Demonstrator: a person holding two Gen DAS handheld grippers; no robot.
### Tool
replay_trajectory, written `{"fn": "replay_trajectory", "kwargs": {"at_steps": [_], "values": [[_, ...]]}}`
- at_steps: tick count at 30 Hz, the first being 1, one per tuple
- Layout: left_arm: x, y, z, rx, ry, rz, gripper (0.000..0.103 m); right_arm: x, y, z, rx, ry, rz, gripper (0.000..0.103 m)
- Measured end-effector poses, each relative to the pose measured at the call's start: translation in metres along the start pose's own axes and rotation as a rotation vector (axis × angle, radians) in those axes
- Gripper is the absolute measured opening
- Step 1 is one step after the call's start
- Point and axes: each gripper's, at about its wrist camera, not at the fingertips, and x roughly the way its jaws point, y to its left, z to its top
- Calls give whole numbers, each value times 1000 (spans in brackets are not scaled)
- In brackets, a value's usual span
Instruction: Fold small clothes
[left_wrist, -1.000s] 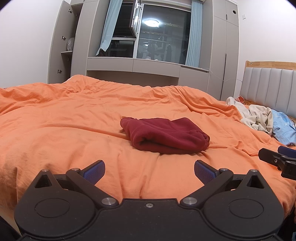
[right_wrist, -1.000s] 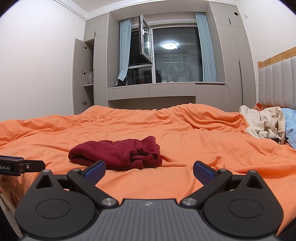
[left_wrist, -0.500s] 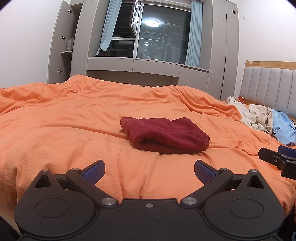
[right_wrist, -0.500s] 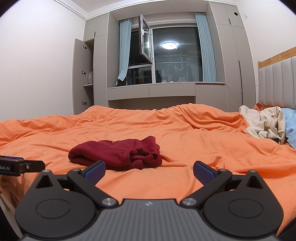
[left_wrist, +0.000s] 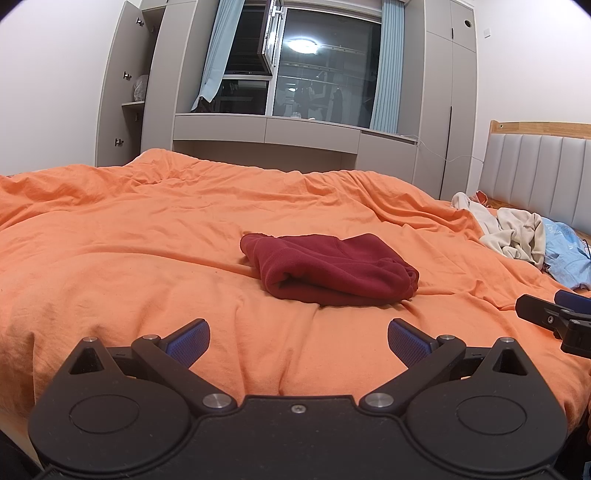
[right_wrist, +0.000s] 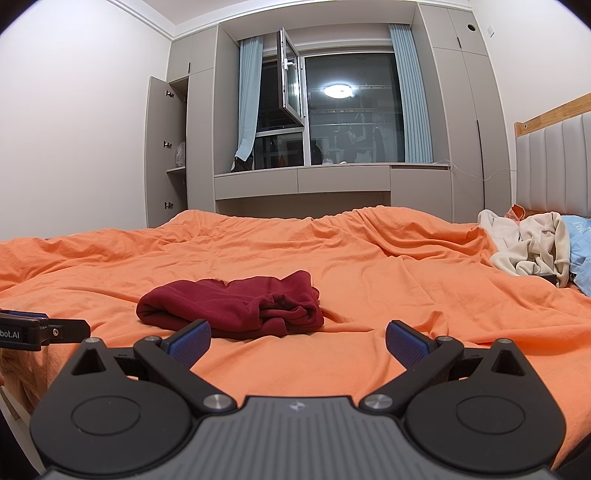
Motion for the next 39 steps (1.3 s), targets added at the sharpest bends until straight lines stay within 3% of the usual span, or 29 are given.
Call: {"fn": "replay_trajectory", "kwargs": {"at_steps": [23, 32, 39], "values": [[0, 0, 1, 1, 0, 3, 102, 0, 0, 0, 0, 1, 0, 103], [0, -11, -1, 38, -3, 74, 102, 0, 0, 1, 0, 1, 0, 103], [-2, -12, -1, 38, -8, 60, 102, 0, 0, 1, 0, 2, 0, 103]]}}
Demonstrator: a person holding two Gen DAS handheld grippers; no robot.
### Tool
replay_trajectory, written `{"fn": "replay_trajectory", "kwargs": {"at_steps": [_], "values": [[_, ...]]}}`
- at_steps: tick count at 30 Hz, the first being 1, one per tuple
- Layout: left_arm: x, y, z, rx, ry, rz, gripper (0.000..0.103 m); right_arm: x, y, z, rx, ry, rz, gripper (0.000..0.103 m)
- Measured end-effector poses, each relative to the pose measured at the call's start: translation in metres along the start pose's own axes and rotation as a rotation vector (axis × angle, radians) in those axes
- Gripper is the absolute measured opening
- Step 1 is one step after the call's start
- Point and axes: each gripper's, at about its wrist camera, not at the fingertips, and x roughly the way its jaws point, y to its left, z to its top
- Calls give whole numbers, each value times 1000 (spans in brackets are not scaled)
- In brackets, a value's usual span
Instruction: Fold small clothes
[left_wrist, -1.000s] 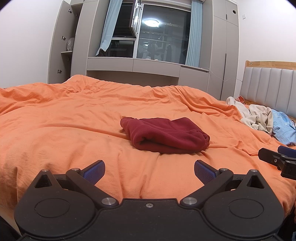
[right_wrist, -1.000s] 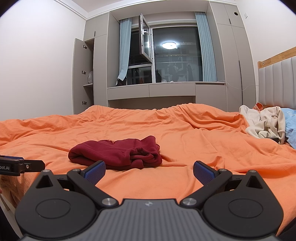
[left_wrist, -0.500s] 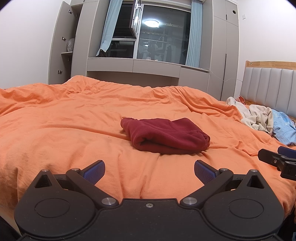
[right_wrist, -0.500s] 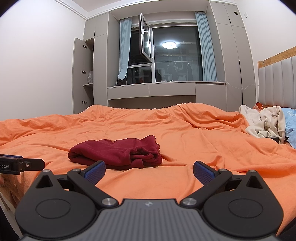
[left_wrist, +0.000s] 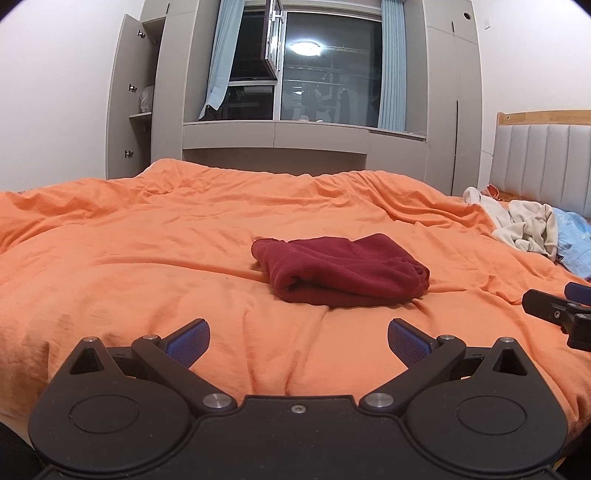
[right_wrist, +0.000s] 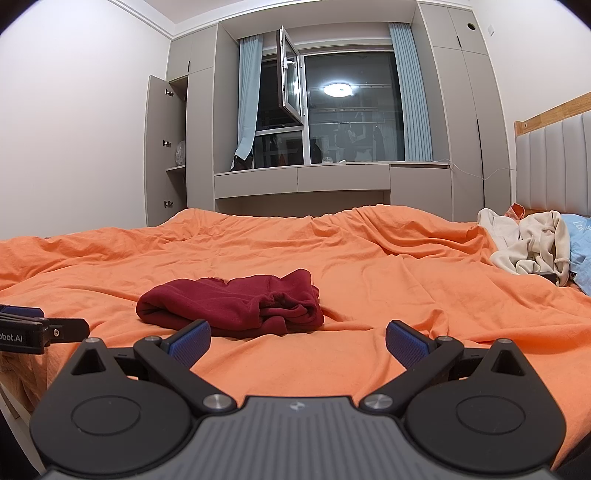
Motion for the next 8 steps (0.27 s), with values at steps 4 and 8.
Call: {"fn": "replay_trajectory", "kwargs": {"at_steps": [4, 8], "values": [[-1, 0, 0, 1, -1, 4, 102, 0, 0, 0, 0, -1, 0, 103], [-1, 1, 0, -8, -1, 5, 102, 0, 1, -1, 1, 2, -2, 103]]}}
